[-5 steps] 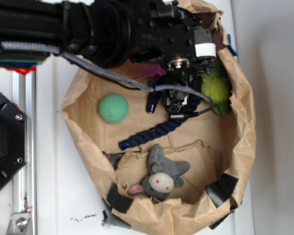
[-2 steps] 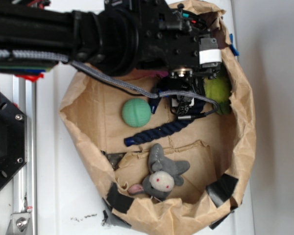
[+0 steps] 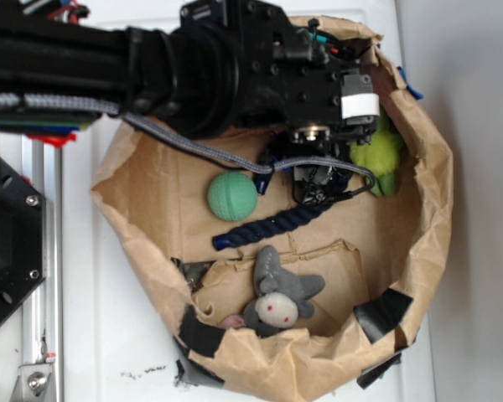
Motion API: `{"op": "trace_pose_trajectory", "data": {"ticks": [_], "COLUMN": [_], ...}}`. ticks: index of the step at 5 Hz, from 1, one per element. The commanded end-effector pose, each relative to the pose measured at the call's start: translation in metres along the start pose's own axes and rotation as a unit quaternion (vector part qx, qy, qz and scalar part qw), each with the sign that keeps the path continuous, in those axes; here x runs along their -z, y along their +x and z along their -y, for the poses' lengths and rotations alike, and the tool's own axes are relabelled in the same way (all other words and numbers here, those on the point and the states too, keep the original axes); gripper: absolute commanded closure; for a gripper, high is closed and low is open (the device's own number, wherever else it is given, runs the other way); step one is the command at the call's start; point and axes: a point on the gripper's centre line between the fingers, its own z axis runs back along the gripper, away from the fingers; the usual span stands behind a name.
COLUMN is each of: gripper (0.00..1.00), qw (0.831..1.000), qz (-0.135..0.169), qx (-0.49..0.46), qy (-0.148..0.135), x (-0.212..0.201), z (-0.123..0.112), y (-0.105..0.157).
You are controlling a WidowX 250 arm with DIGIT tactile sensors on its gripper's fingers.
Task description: Grab the blue rope.
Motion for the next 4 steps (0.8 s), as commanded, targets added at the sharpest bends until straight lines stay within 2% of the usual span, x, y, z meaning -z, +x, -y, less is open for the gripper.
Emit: {"op": "trace_pose_trajectory", "data": {"ticks": [1,3,4], "gripper": [1.0,1.0,1.0], "qw": [1.0,1.0,0.999], "qz": [-0.014,-0.011,-0.012], "qx": [0.008,-0.002,-0.037], "qy": [-0.003,-0.005,-0.021], "x": [0.011,0.007,-0.016], "z": [0.005,0.002,-0.003], "y": [-0.004,-0.002,-0.004]}}
